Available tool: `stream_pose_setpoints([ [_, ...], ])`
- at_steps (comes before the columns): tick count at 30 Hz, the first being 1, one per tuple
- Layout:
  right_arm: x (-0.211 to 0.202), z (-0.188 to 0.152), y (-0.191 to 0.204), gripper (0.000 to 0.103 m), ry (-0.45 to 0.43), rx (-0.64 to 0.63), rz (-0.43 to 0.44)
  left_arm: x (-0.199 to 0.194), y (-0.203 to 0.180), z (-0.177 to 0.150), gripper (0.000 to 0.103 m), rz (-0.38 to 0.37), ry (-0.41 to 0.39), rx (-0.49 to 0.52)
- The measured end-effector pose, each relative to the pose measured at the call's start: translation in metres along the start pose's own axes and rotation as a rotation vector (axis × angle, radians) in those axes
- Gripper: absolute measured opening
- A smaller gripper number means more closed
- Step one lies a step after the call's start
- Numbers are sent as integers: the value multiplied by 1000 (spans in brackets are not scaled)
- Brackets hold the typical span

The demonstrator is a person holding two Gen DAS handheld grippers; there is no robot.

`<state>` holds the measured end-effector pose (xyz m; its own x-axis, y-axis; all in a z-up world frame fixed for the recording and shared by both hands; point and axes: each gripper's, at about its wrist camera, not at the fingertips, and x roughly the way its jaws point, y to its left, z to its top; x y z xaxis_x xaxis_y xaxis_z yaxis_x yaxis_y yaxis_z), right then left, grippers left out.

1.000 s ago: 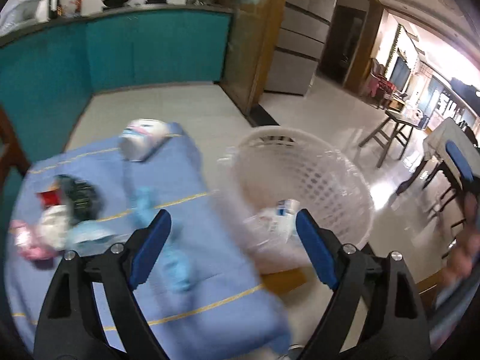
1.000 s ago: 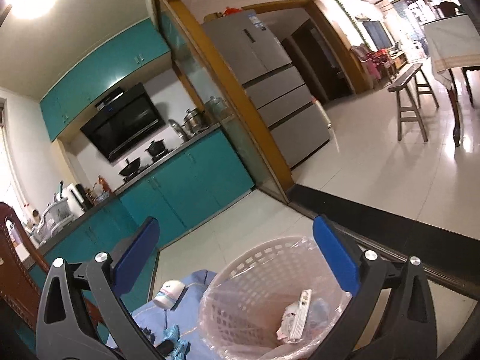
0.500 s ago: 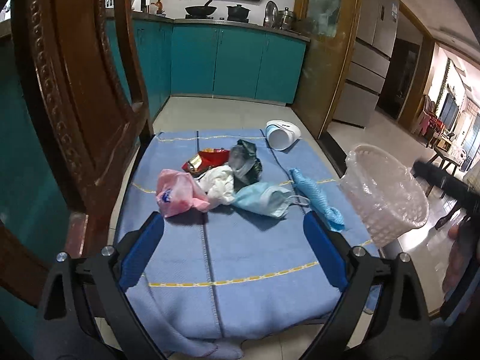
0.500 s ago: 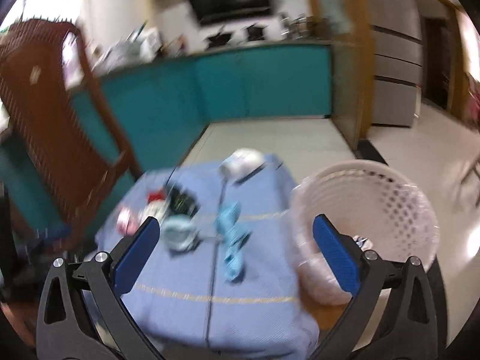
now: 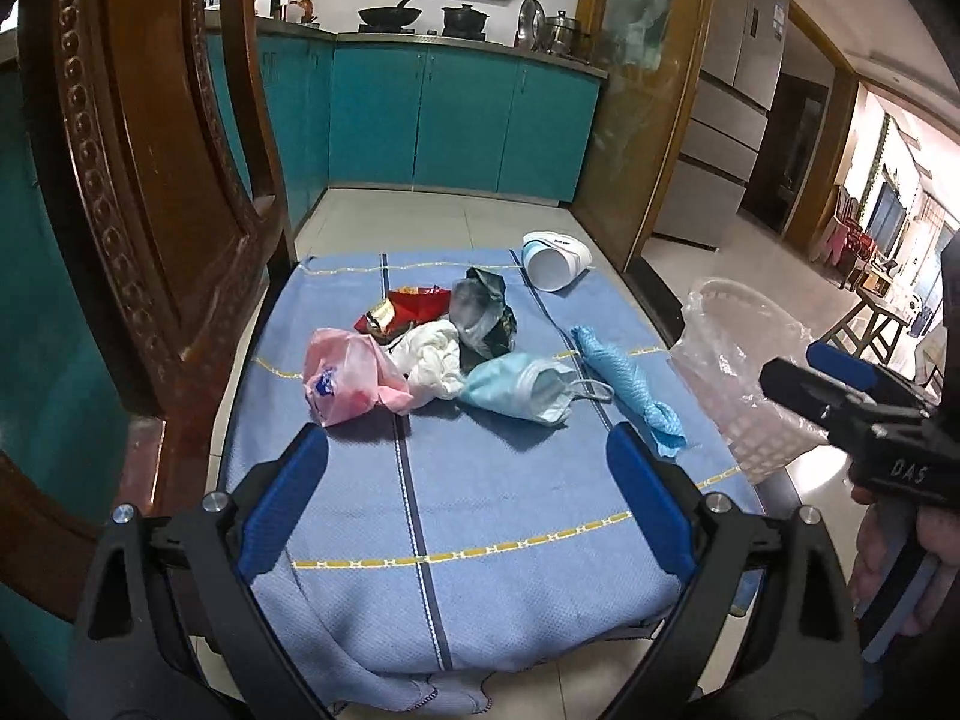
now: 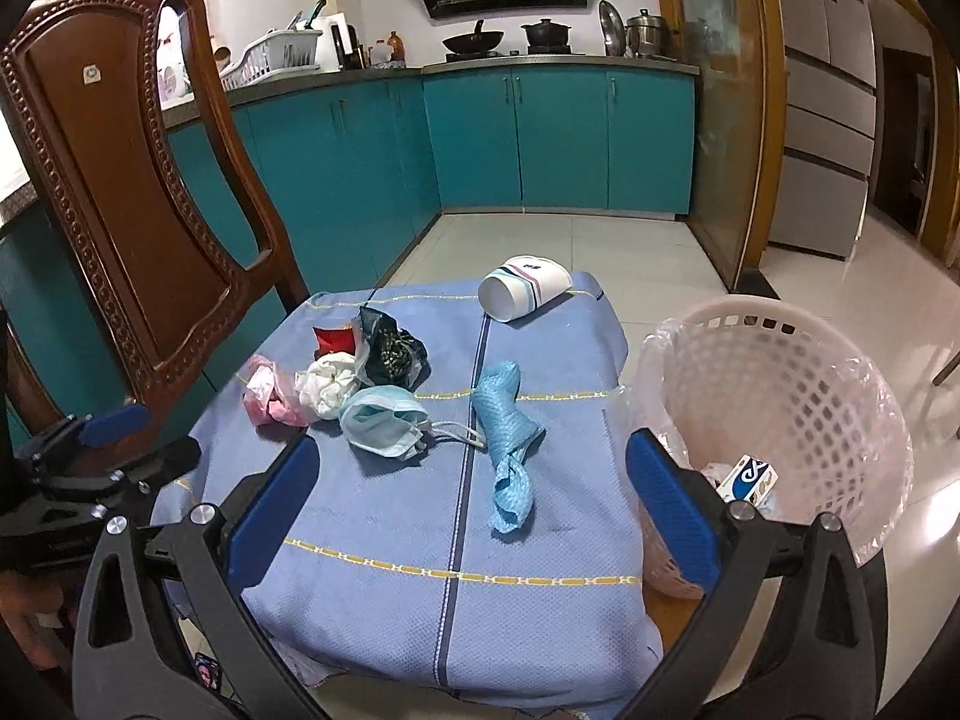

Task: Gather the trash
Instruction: 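Bring both tools back over the table, then grasp the blue cloth strip with the right tool while the left tool grasps the blue face mask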

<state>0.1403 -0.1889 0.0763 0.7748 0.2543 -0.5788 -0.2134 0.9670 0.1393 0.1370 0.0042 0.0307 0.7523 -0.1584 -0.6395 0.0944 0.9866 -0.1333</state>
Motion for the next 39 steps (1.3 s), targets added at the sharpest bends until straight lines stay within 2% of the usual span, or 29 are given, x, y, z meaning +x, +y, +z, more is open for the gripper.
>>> stream_pose_setpoints([
  [28,7,-2,-7,100,8,-10,-17,11,1,-4,94,19,34,12],
  [39,32,-9,-9,99,51,-41,-51,32,4,-12,94,45,106,13],
])
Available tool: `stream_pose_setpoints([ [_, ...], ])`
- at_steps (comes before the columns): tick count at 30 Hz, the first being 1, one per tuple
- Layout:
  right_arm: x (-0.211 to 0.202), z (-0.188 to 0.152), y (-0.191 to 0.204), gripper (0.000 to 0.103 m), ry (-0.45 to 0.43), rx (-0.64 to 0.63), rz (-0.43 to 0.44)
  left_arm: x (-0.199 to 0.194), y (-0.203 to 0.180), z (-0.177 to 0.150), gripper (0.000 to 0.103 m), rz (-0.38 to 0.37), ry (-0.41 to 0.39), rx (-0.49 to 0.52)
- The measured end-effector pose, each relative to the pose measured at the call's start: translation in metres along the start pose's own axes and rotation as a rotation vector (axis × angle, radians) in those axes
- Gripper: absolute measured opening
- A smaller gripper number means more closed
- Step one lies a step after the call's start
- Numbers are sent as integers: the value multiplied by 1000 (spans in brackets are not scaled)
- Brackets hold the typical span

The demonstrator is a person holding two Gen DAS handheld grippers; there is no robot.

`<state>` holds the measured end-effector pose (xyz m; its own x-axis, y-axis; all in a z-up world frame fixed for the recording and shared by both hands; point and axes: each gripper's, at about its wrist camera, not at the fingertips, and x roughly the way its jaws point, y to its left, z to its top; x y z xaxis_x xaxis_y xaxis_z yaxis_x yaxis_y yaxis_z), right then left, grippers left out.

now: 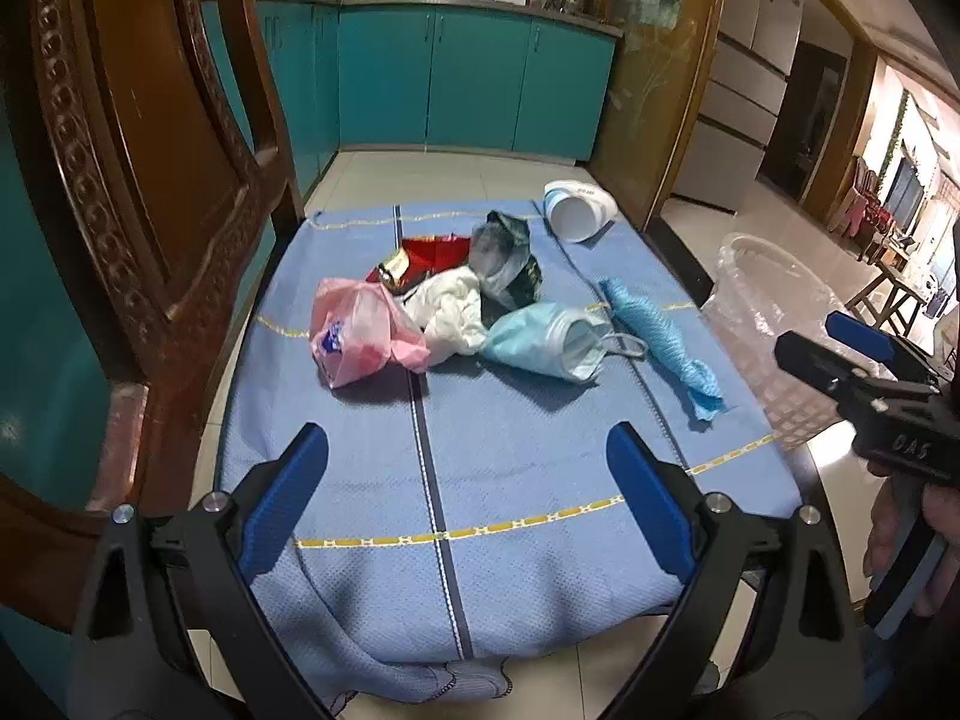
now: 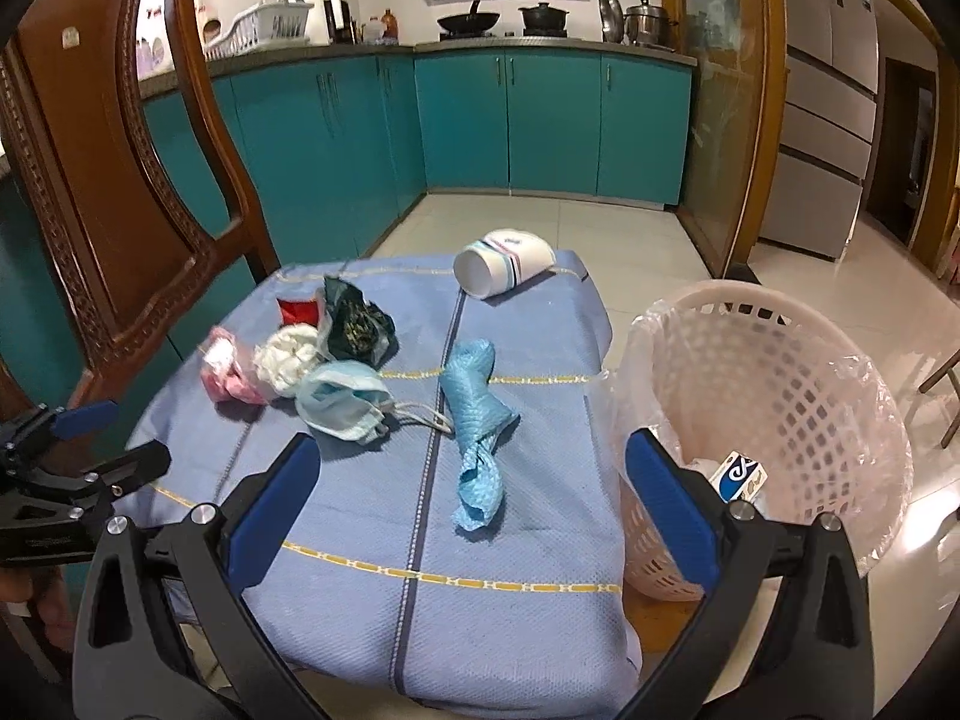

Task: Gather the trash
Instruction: 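Grasp the blue cloth strip with the right tool while the left tool grasps the blue face mask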

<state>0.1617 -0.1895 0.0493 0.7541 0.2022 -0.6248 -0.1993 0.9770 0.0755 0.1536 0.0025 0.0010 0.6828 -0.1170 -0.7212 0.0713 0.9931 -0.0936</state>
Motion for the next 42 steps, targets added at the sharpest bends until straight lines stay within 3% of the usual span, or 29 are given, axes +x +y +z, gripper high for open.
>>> stream_pose_setpoints([
  [4,29,4,7,91,17,-47,-16,8,-1,-2,94,-5,16,5],
  [7,63,7,2,79,76,-24,-10,13,-4,-3,93,-11,19,12],
  [9,91,5,-7,66,157,25,17,18,-7,-2,92,-24,22,23],
  [12,115,-1,-12,37,255,52,47,29,-14,0,89,-14,16,48],
  [13,117,-3,-12,16,275,46,54,33,-16,1,86,-17,20,54],
  [17,87,10,-19,14,193,82,74,54,-27,8,78,-20,28,79],
  [23,5,28,-36,14,20,164,148,74,-45,19,70,-27,29,106],
  [27,-16,32,-38,14,-29,155,175,87,-49,31,67,-22,32,96],
  [29,-15,33,-40,14,-25,155,174,96,-48,36,59,-19,45,95],
  [30,-12,32,-41,14,-16,162,177,103,-47,39,49,-25,61,91],
  [31,-10,31,-41,14,-10,164,178,108,-45,39,23,-35,75,88],
  [32,-10,31,-40,14,-4,161,179,114,-45,39,4,-65,104,83],
  [33,-7,30,-38,14,0,155,179,114,-44,39,4,-81,109,77],
  [37,-8,28,-34,14,1,140,182,74,-43,46,4,-115,16,88],
  [42,-19,28,-29,14,-18,122,197,-13,-17,45,4,-157,-142,52],
])
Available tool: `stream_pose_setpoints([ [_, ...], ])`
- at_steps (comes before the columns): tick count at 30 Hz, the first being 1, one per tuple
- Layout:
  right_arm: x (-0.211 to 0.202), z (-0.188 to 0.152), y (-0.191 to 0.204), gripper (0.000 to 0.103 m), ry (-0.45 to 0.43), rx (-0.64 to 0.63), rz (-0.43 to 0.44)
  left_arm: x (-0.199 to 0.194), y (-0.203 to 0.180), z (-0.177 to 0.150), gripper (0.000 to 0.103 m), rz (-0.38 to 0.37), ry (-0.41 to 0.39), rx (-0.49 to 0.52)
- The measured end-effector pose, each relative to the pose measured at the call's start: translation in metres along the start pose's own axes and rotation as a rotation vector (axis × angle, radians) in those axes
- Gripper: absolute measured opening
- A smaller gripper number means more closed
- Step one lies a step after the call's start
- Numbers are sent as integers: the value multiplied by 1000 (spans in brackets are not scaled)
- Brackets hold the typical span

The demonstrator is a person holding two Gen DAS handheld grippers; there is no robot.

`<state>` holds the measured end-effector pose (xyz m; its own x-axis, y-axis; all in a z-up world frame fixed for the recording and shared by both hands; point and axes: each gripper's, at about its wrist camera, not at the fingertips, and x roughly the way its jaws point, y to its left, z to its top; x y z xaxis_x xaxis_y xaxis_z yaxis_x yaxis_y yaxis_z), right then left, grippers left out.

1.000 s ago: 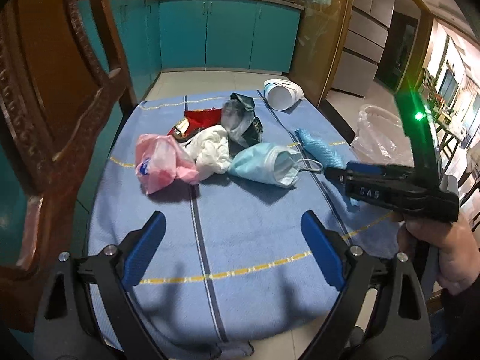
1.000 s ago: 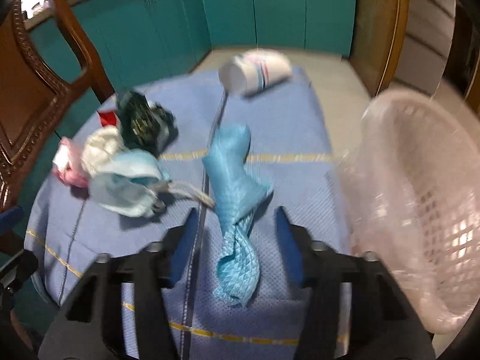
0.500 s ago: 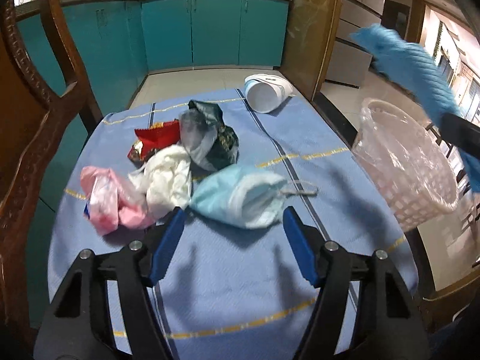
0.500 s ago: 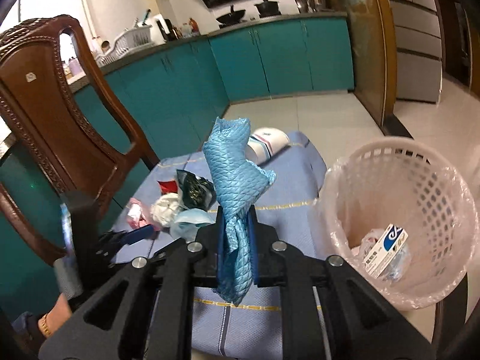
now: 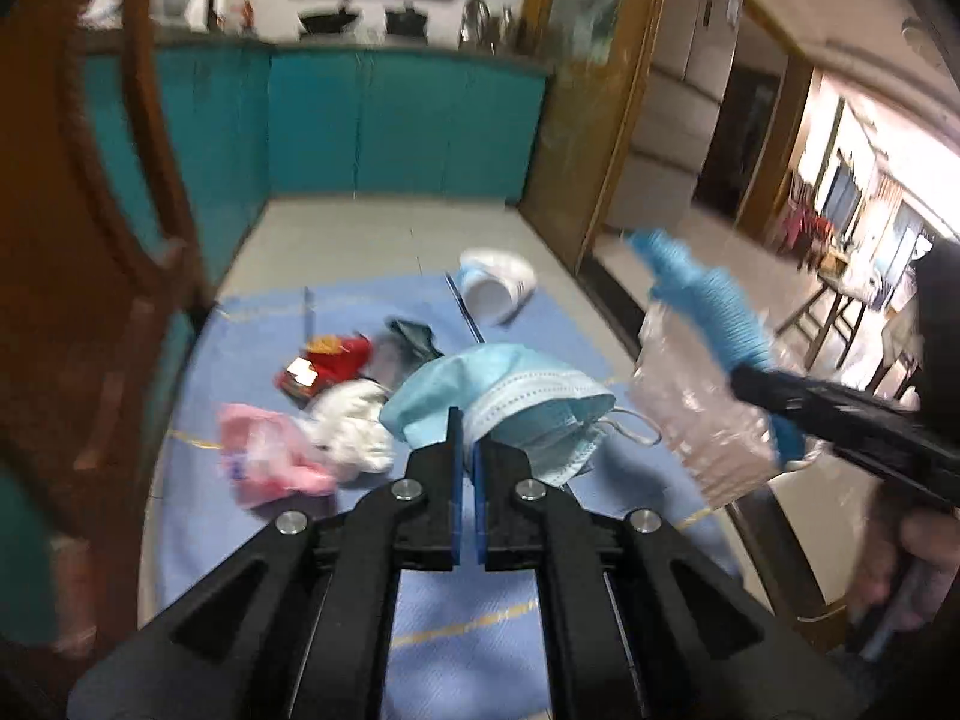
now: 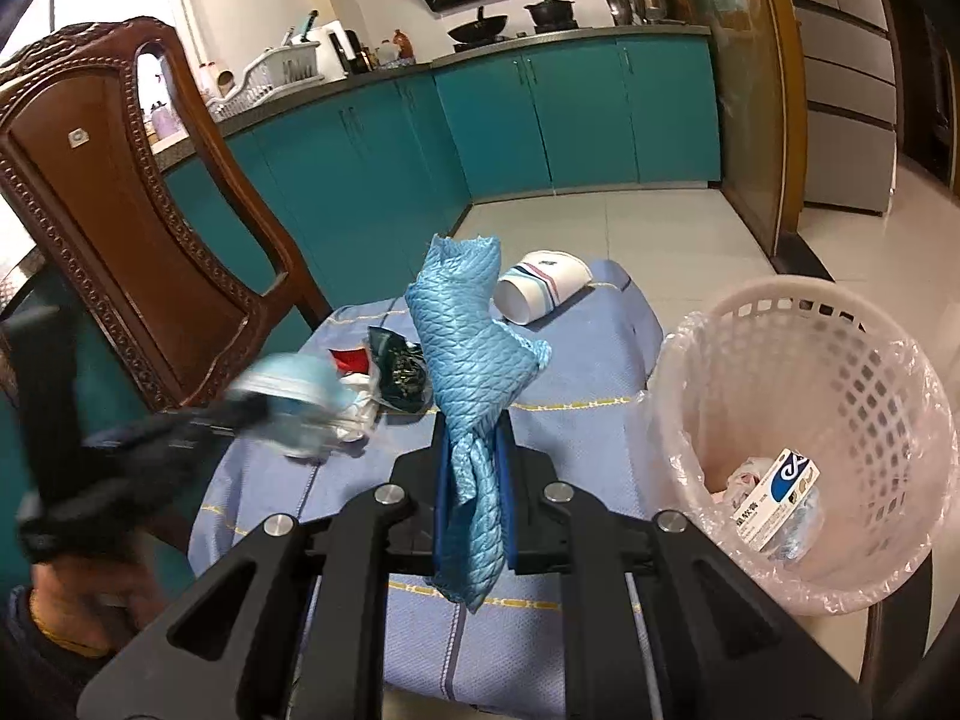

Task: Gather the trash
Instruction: 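Grasp the blue cloth strip with the right tool while the left tool grasps the blue face mask, then carry the blue cloth strip over the basket with the right tool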

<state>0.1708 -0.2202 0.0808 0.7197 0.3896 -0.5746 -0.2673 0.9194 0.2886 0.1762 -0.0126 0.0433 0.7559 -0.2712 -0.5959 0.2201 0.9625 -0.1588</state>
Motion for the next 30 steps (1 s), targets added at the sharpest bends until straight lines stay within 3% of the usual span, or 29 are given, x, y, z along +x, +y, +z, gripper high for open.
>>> stream_pose_setpoints([
  [6,-5,-8,18,14,1,-35,10,-39,21,-10,4,45,-40,-37],
  [14,-3,-18,43,14,10,-84,-4,-26,46,-15,4,85,22,-96],
  [30,1,-22,46,14,28,-102,-20,-23,38,-19,4,81,43,-93],
])
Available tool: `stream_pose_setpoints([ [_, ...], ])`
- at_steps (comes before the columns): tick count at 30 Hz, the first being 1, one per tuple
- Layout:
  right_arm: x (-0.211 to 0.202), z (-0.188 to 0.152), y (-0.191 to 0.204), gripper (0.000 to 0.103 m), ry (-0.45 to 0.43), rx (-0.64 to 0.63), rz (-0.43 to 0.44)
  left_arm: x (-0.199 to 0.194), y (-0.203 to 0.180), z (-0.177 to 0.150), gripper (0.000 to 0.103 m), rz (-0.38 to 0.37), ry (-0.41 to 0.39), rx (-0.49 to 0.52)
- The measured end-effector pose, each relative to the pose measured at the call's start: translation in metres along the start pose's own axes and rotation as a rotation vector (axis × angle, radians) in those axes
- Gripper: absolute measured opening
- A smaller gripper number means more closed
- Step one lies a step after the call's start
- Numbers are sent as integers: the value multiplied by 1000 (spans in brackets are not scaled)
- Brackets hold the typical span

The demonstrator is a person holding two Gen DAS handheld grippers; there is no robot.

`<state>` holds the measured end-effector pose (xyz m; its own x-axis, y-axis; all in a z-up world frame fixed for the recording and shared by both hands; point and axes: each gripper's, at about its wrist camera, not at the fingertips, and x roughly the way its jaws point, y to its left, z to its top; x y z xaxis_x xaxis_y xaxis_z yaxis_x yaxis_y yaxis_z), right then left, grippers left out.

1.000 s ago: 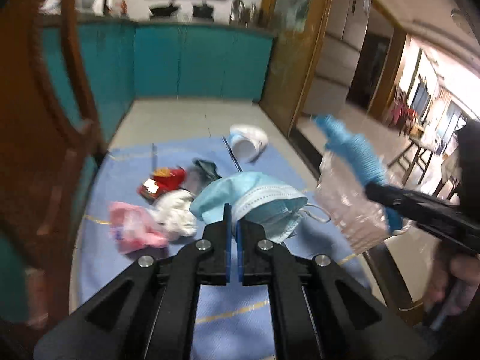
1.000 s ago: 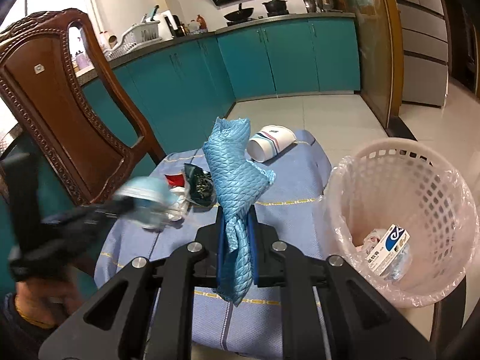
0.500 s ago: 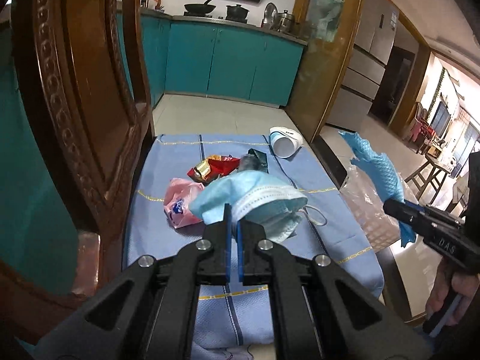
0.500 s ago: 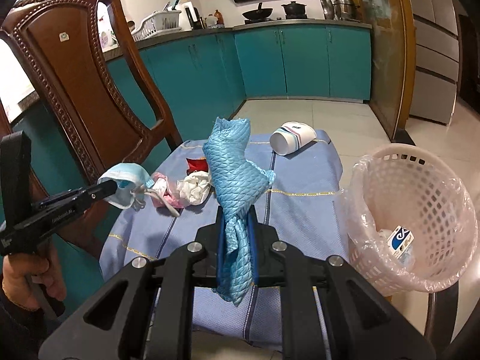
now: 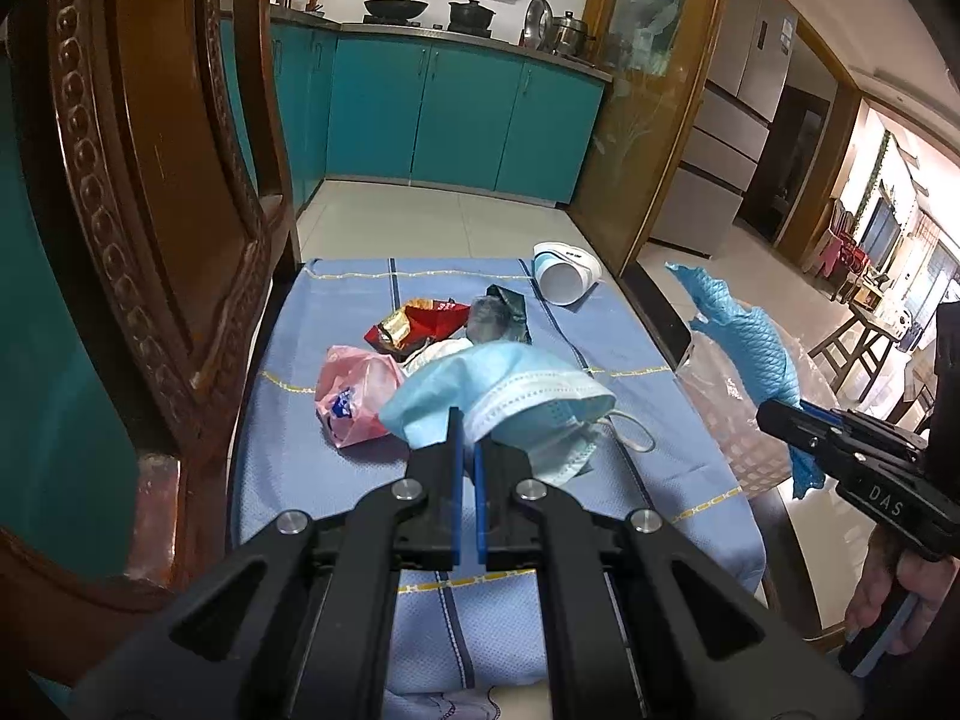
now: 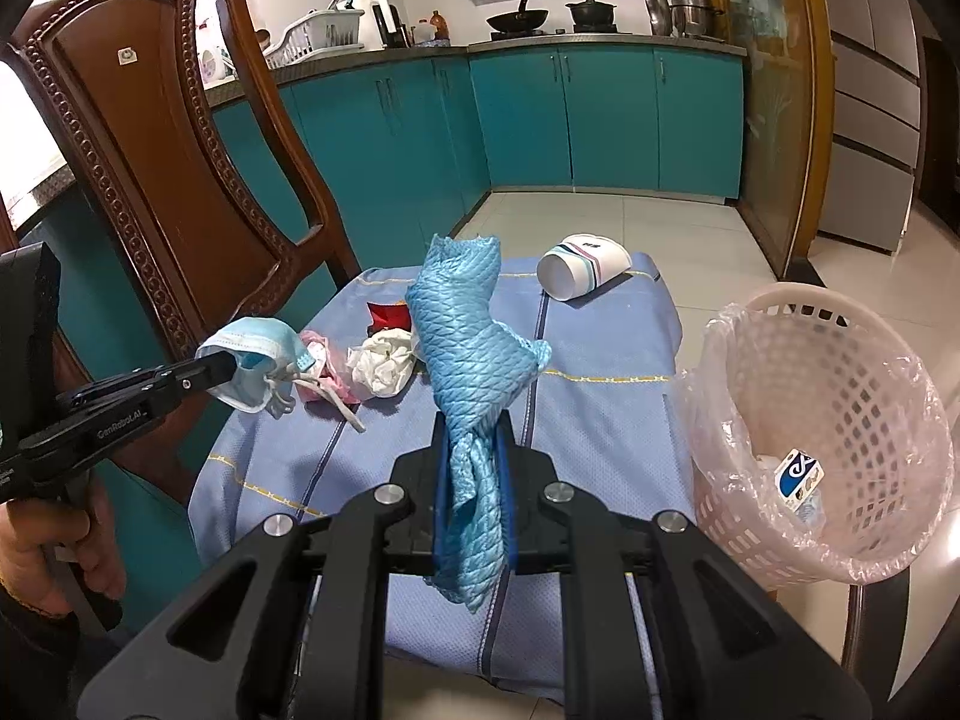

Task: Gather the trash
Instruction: 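Carry the blue cloth strip over the basket with the right tool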

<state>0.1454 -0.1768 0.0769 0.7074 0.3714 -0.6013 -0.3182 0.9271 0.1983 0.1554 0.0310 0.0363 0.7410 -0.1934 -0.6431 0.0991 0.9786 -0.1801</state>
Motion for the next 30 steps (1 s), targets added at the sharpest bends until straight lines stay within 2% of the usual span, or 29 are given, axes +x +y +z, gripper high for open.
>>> stream_pose_setpoints([
  [30,4,-3,2,14,15,-14,-2,2,4,-2,4,9,4,-4],
])
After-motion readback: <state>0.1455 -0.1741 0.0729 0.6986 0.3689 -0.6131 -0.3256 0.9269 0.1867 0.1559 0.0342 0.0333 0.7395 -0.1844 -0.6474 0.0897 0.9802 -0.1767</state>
